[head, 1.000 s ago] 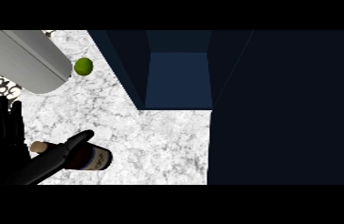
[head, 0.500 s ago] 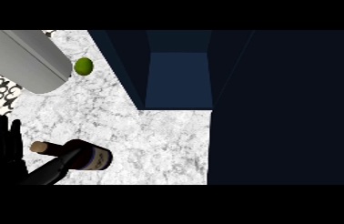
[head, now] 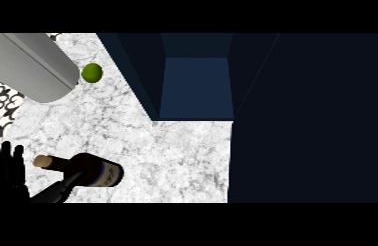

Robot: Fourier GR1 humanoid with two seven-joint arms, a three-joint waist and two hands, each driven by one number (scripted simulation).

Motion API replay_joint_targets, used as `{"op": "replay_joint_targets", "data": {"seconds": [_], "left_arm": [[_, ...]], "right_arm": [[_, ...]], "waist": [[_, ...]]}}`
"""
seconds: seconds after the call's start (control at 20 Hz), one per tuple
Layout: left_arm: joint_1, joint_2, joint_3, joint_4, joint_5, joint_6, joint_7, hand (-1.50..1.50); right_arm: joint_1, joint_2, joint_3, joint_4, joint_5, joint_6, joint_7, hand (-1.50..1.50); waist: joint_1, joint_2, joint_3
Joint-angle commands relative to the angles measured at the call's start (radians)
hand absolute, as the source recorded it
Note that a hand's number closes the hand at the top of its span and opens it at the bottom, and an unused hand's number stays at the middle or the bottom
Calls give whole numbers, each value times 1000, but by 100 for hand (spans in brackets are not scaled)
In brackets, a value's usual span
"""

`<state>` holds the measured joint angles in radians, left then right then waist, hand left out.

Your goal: Pick up the wine, place it into the cabinet and close the cabinet

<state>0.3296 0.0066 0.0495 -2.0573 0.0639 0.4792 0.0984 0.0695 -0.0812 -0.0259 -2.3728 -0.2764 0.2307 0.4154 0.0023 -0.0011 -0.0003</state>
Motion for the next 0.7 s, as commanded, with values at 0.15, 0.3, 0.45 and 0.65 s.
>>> {"op": "replay_joint_targets", "data": {"seconds": [0.15, 0.3, 0.45, 0.65], "left_arm": [[97, -6, 11, 126, 104, -75, -188, -150], [101, -6, -28, 166, 108, -64, -224, -150], [79, -7, -1, 227, 137, -73, -249, -150], [55, -5, 45, 304, 161, -130, -309, -150]], "right_arm": [[51, 31, 46, 20, 53, 38, -70, -150], [15, 34, 60, -7, 69, -1, -15, -150], [69, 6, 8, -81, -16, 31, 9, -150], [22, 25, 60, -126, 36, -39, 96, -150]], "waist": [[1, 0, 0], [1, 0, 0], [-3, 0, 0], [-3, -1, 0]]}}
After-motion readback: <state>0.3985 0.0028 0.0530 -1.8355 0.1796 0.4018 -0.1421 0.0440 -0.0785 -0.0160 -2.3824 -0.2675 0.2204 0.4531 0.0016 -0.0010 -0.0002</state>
